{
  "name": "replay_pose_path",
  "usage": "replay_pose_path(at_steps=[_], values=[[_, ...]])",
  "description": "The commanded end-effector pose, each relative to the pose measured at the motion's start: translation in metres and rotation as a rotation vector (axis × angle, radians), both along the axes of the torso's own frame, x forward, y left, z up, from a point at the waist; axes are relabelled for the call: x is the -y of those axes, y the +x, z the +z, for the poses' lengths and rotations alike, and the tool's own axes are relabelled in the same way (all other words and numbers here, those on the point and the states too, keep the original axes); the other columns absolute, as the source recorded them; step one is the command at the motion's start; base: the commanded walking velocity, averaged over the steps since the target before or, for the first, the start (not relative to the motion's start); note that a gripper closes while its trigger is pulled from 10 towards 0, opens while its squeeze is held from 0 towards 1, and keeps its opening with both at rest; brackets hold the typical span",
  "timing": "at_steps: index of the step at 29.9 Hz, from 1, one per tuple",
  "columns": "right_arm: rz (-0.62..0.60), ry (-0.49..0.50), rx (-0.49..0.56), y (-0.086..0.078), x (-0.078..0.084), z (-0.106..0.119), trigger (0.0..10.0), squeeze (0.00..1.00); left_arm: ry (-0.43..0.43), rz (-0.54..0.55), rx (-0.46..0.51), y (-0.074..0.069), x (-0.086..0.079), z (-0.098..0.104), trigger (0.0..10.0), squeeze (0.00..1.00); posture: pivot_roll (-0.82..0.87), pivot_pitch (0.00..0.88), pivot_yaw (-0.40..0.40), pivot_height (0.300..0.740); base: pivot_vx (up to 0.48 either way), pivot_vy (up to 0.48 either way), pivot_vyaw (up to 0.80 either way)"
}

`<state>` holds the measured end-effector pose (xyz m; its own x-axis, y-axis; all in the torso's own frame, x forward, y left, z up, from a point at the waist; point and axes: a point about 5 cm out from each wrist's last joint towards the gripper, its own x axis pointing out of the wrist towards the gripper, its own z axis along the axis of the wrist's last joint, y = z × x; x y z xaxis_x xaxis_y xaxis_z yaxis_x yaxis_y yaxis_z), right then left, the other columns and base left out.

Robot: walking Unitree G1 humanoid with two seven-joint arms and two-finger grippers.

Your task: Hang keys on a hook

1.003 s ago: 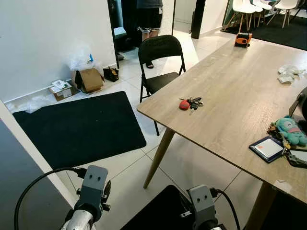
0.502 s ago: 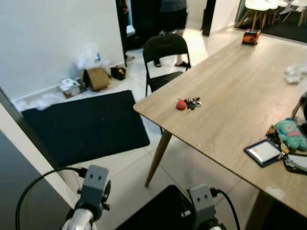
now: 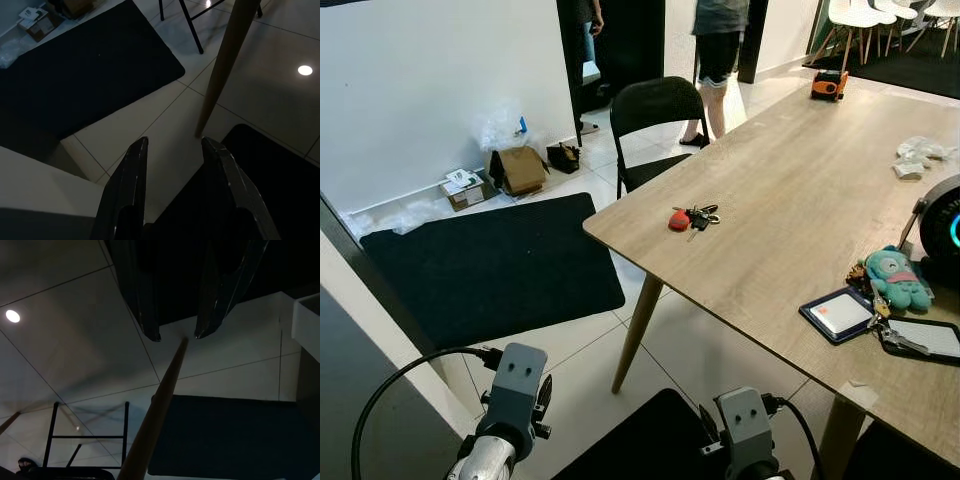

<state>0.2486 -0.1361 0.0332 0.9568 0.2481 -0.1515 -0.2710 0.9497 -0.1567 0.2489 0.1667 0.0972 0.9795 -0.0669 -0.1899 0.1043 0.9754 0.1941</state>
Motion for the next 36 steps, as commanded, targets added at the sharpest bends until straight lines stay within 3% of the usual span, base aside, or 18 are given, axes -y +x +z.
replay_pose_path(at_steps=[1, 5, 16, 19, 36], values=[[0.004, 0.008, -0.032, -0.0058, -0.0015, -0.0073, 10.0, 0.00, 0.006, 0.006, -0.024, -0.0033, -0.0018, -0.0048, 10.0, 0.00, 0.11, 0.177, 0.080, 0.740, 0.000, 0.000, 0.00], [0.001, 0.016, -0.035, -0.0061, -0.0013, -0.0075, 10.0, 0.00, 0.008, 0.001, -0.025, -0.0035, -0.0013, -0.0047, 10.0, 0.00, 0.11, 0.177, 0.081, 0.740, 0.000, -0.111, 0.00], [-0.001, 0.018, -0.035, -0.0052, -0.0014, -0.0069, 10.0, 0.00, 0.011, -0.002, -0.026, -0.0028, -0.0007, -0.0048, 10.0, 0.00, 0.10, 0.173, 0.079, 0.740, 0.000, -0.446, -0.74], [-0.001, 0.016, -0.035, -0.0049, -0.0010, -0.0069, 10.0, 0.00, 0.009, 0.001, -0.031, -0.0023, -0.0007, -0.0053, 10.0, 0.00, 0.10, 0.171, 0.079, 0.740, 0.000, -0.290, 0.00], [-0.001, 0.006, -0.033, -0.0038, -0.0005, -0.0070, 10.0, 0.00, 0.018, 0.010, -0.039, -0.0014, -0.0019, -0.0060, 10.0, 0.00, 0.10, 0.167, 0.079, 0.740, 0.000, 0.000, 0.00]])
